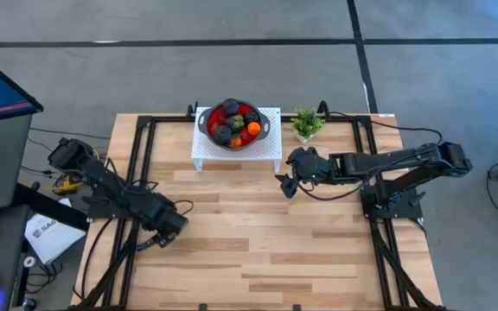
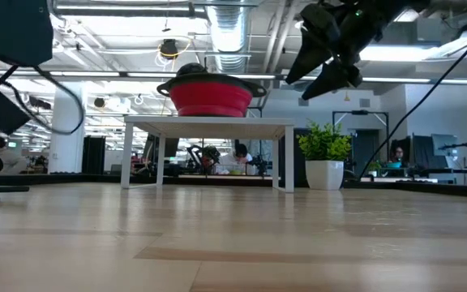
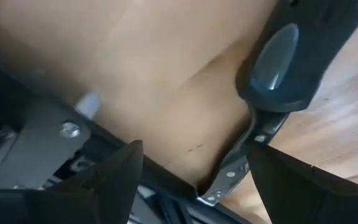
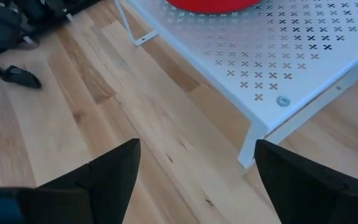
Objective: Pick & Place Fruit
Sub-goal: Put the black knife on the shelf
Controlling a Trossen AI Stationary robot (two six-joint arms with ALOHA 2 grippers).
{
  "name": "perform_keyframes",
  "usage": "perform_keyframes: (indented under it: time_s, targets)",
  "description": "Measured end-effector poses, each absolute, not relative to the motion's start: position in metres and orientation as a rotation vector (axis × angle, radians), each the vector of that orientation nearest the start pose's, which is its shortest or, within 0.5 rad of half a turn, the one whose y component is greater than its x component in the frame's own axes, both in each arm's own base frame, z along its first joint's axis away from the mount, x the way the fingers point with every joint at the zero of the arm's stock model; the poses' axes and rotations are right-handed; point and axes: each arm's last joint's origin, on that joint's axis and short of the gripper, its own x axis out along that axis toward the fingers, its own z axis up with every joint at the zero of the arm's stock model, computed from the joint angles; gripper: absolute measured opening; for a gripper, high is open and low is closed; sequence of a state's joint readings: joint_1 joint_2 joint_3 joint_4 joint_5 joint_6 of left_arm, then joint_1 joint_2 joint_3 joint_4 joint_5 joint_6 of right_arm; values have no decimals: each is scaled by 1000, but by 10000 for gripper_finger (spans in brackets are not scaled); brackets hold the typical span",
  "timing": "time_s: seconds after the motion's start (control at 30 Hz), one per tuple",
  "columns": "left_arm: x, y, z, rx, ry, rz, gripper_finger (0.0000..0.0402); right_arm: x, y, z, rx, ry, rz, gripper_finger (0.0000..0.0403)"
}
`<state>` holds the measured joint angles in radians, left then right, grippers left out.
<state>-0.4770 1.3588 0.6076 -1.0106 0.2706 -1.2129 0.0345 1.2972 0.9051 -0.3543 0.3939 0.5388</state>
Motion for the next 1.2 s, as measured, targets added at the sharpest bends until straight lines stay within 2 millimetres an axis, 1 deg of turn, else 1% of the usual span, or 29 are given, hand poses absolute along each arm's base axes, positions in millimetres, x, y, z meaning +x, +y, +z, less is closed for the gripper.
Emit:
perform_keyframes:
  time_s: [0.13, 0.47, 0.6, 0.83, 0.9, 0.97, 1.07, 1.2]
  targets:
    - [148, -87, 136, -735, 1804, 507, 274, 268, -2, 255, 335, 622, -522, 309]
    - [149, -87, 136, -780, 1782, 541, 264, 267, -2, 255, 333, 625, -522, 309]
    - [147, -86, 143, -849, 1728, 581, 264, 267, -2, 255, 332, 625, -522, 309]
    - [142, -86, 166, -1071, 1601, 573, 264, 267, -2, 255, 333, 627, -518, 309]
    - [142, -90, 168, -1077, 1582, 550, 264, 267, -1, 255, 333, 628, -514, 309]
    - [140, -94, 166, -1044, 1580, 554, 264, 267, 0, 255, 334, 629, -512, 309]
    - [141, -99, 157, -984, 1607, 590, 264, 267, 0, 255, 334, 629, -512, 309]
    - [146, -109, 144, -926, 1635, 571, 264, 267, -1, 255, 332, 629, -512, 309]
